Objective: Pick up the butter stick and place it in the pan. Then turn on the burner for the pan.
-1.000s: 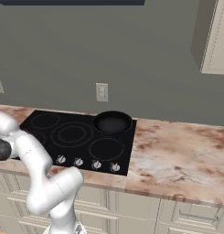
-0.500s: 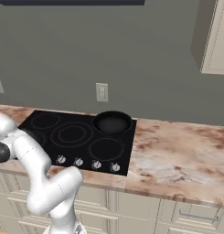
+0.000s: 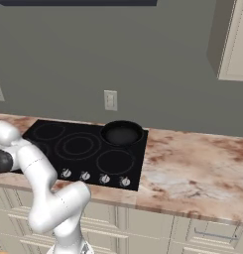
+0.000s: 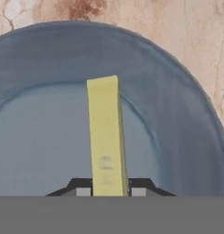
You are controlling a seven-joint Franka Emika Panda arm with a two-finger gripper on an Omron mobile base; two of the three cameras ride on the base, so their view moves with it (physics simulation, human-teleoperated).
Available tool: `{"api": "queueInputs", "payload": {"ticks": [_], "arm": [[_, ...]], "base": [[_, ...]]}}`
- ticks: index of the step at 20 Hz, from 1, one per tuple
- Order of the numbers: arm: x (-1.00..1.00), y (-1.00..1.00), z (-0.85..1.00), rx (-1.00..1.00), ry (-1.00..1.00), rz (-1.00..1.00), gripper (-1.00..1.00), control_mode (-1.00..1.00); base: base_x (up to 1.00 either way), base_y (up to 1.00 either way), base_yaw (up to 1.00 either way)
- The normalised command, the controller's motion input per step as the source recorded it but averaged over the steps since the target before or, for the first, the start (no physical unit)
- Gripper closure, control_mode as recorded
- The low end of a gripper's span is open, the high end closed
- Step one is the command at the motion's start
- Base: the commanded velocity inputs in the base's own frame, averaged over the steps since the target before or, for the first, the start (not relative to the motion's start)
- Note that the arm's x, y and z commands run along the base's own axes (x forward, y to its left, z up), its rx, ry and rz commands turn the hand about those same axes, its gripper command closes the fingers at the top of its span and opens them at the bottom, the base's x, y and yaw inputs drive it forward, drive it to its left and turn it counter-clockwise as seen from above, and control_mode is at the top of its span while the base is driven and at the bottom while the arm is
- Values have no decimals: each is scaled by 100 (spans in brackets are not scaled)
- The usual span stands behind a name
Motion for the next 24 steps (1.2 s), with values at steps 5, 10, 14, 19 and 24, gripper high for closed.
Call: {"api": "queueInputs", "payload": {"ticks": [5, 10, 14, 19, 24], "arm": [[-2, 9, -32, 0, 1, 3, 100, -100], [0, 1, -1, 0, 0, 1, 100, -100], [0, -3, 20, 0, 0, 0, 100, -100], [-4, -37, 35, 0, -2, 0, 100, -100], [-5, -57, 34, 0, 0, -5, 100, -100]], "base": [[0, 0, 0], [0, 0, 0], [0, 0, 0], [0, 0, 0], [0, 0, 0]]}}
